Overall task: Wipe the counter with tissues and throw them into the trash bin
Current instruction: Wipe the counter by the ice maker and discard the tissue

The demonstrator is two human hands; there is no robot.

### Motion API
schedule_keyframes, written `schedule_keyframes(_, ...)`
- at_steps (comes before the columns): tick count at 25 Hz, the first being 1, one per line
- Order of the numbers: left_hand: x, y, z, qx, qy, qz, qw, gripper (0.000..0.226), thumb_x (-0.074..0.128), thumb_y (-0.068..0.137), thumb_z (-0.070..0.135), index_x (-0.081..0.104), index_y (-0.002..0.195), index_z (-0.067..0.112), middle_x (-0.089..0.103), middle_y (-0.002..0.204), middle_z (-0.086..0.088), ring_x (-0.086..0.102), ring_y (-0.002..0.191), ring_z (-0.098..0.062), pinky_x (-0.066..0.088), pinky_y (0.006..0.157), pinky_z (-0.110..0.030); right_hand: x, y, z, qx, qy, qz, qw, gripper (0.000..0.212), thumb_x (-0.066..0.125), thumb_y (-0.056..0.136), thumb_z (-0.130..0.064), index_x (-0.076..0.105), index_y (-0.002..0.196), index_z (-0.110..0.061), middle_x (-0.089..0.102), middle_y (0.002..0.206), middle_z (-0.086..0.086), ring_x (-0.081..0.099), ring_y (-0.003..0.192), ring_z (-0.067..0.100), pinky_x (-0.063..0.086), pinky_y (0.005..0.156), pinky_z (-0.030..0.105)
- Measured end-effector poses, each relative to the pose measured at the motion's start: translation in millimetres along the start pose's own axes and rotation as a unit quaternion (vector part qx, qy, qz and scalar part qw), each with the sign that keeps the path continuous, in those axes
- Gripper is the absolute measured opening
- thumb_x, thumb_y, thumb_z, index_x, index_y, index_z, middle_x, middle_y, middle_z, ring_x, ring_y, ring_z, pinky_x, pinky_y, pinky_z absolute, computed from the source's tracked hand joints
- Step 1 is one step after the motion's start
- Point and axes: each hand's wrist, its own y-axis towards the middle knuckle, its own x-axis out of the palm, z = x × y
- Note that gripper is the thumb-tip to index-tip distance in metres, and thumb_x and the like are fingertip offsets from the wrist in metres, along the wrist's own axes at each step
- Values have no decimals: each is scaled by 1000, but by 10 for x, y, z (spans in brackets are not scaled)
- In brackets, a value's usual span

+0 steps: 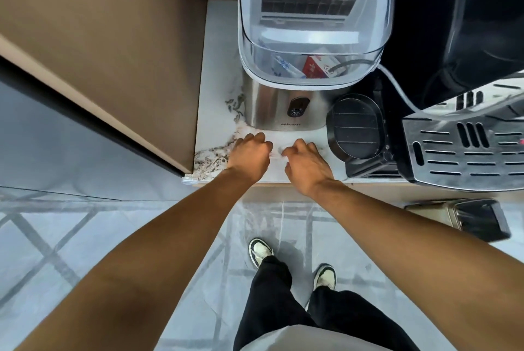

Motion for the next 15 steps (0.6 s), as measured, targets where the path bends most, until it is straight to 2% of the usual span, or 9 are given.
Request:
schedule_keyframes(3,86,-125,16,6,-25,4,1000,23,53,91,12,66,110,10,60,111,-11,58,105,-34,50,86,-42,83,-79,79,25,36,2,999,31,47,94,-8,57,123,-12,48,122,9,44,118,29,46,98,44)
schedule_keyframes(6,154,-244,63,14,-56,3,998,20,53,91,13,66,105,8,62,108,-12,61,99,-34,50,81,-41,160,-173,137,34,75,3,997,31,48,92,-3,60,119,-14,49,122,8,51,113,29,45,99,38)
schedule_keyframes(10,230,-366,215,1,-65,-2,998,16,53,92,14,65,100,6,61,105,-12,62,94,-36,50,74,-40,226,-328,192,23,113,-15,993,28,55,88,-3,65,110,-16,55,117,10,59,105,30,46,92,32)
schedule_keyframes(15,303,-512,569,7,-75,-16,997,17,54,91,15,66,99,6,63,103,-14,62,92,-37,51,77,-40,246,-687,414,39,170,-3,985,21,63,84,-7,72,99,-18,65,106,8,64,97,24,51,90,30)
